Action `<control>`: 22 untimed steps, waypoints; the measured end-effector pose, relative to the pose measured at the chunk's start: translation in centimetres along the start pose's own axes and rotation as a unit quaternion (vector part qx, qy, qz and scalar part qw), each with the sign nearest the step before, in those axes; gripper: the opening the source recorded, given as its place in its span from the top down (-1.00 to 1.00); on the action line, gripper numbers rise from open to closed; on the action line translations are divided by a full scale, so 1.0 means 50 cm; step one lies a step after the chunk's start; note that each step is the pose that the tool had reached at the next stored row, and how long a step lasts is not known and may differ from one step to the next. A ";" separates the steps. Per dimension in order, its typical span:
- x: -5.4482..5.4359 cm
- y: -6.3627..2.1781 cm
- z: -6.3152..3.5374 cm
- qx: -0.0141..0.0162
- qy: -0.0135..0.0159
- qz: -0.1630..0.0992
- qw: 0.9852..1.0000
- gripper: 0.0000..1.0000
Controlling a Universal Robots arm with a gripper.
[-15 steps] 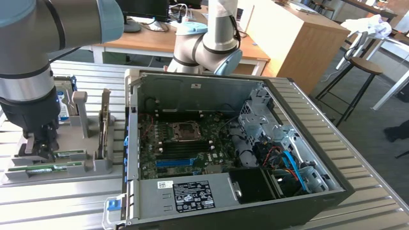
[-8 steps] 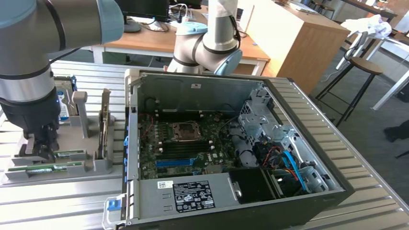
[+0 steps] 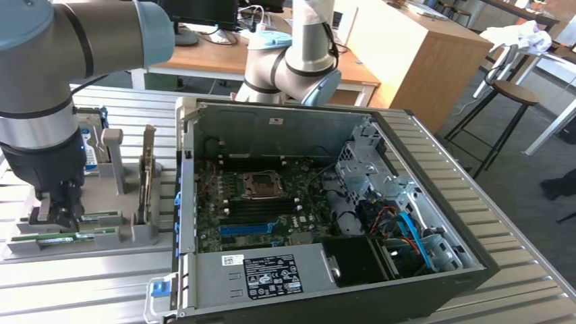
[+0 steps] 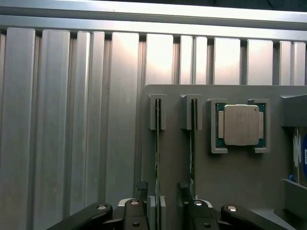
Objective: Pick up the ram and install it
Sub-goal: 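Pick up the ram and move it above insertion slot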
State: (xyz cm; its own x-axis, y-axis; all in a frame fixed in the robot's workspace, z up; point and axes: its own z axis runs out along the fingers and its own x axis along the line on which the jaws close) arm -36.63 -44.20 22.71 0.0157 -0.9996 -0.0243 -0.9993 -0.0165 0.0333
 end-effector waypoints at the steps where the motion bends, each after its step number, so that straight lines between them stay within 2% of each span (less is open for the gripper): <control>1: 0.000 0.000 0.002 0.000 0.000 0.000 1.000 0.25; 11: 0.001 -0.001 0.022 0.000 0.000 0.000 1.000 0.25; 22: 0.001 -0.007 0.024 0.000 0.000 0.000 1.000 0.25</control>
State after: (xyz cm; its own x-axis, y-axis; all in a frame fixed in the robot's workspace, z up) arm -36.33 -44.20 21.48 0.0157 -0.9996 -0.0243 -0.9993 -0.0165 0.0333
